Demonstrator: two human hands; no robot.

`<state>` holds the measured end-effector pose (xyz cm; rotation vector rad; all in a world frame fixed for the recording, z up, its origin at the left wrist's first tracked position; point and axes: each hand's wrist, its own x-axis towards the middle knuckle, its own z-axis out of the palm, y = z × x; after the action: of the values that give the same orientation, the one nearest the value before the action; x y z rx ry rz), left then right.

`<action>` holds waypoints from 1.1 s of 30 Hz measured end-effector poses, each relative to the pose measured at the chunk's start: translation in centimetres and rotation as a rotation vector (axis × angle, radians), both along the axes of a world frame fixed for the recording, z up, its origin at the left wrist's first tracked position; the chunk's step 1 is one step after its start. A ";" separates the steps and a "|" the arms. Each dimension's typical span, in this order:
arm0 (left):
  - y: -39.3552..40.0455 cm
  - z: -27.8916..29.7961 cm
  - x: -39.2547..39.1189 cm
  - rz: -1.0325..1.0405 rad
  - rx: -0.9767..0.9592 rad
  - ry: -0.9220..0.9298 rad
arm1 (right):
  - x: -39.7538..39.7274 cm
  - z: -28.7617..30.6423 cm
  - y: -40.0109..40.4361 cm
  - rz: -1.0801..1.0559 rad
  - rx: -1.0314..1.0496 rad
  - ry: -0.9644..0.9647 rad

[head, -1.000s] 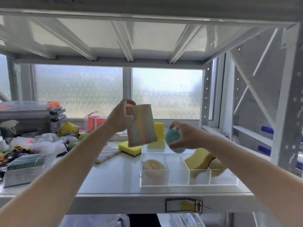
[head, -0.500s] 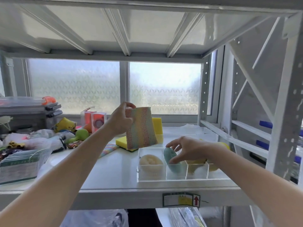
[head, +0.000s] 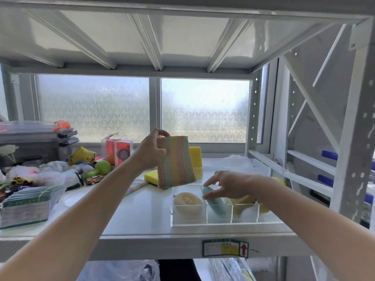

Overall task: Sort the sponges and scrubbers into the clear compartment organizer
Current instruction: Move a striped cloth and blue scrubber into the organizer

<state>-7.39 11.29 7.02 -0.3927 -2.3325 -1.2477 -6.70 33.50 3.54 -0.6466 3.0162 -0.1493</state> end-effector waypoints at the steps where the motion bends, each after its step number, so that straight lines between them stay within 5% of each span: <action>1: 0.1 0.1 0.0 -0.006 -0.001 0.001 | 0.2 0.3 0.1 0.001 -0.044 0.012; 4: 0.5 0.6 -0.1 -0.027 -0.002 0.011 | 0.5 1.4 0.8 -0.032 -0.166 0.074; 19: 12.5 3.3 -6.1 -0.224 0.077 0.041 | -0.8 4.8 9.1 -0.196 -0.016 0.183; 33: 19.1 -0.1 -13.0 -0.215 -0.053 -0.235 | -3.9 3.0 13.8 -0.242 -0.100 0.129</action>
<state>-20.37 30.35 6.94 -0.5541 -2.5814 -1.3993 -10.63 47.30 6.59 -0.3048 3.2204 -0.2803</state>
